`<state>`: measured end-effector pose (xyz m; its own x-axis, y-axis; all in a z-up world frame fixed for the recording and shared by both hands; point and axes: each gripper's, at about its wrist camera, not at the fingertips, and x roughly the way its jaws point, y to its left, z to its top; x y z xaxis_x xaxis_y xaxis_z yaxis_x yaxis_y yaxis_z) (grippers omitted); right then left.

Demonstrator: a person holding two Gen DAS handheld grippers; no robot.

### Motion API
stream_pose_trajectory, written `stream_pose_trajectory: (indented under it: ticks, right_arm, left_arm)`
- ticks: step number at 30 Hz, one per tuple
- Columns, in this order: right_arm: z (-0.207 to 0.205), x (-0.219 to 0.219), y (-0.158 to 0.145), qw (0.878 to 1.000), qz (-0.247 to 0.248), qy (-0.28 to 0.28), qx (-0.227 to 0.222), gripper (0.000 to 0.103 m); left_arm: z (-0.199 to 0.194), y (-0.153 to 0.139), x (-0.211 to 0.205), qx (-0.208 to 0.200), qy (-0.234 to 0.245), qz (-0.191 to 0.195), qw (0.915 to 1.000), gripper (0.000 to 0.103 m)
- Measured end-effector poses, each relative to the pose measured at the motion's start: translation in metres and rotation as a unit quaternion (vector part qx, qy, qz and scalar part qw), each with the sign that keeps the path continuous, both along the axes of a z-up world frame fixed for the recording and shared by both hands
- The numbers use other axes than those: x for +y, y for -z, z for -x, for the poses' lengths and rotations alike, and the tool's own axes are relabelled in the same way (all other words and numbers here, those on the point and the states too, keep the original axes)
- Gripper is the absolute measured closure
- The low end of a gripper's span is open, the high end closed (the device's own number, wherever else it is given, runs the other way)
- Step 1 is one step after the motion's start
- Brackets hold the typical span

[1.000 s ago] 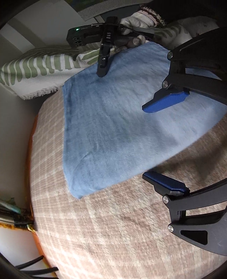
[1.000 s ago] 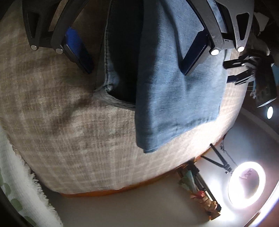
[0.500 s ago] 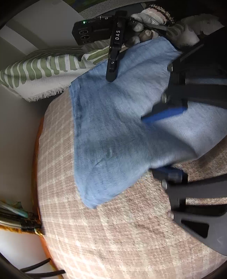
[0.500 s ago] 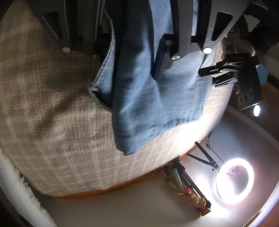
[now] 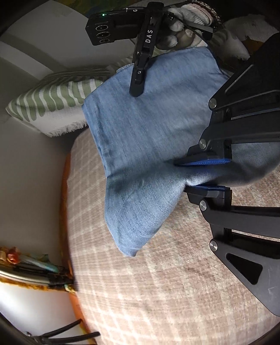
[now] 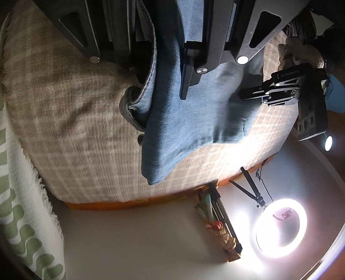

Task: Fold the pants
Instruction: 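Lift the folded jeans with both tools and carry them toward the wall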

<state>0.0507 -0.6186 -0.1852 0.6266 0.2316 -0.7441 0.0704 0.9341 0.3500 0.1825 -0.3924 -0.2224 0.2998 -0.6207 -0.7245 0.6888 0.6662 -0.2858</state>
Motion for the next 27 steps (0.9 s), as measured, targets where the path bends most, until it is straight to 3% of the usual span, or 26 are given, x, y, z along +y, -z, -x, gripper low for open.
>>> stream_pose_trajectory:
  ticks: [10,19,27]
  right_arm:
    - [-0.036,-0.001,-0.036,0.999,0.01,0.008,-0.049,0.087]
    - [-0.112,-0.018,-0.052,0.996,0.015,0.029,-0.08,0.087]
    - [-0.172,-0.04,-0.058,0.995,0.027,0.044,-0.091,0.087]
  left_arm:
    - [-0.027,-0.042,-0.003,-0.063,-0.018,0.018,0.9977,0.091]
    - [-0.083,-0.078,-0.032,-0.112,-0.045,0.014,0.9926,0.092]
    - [-0.125,-0.09,-0.049,-0.131,-0.054,0.017,0.9898,0.092]
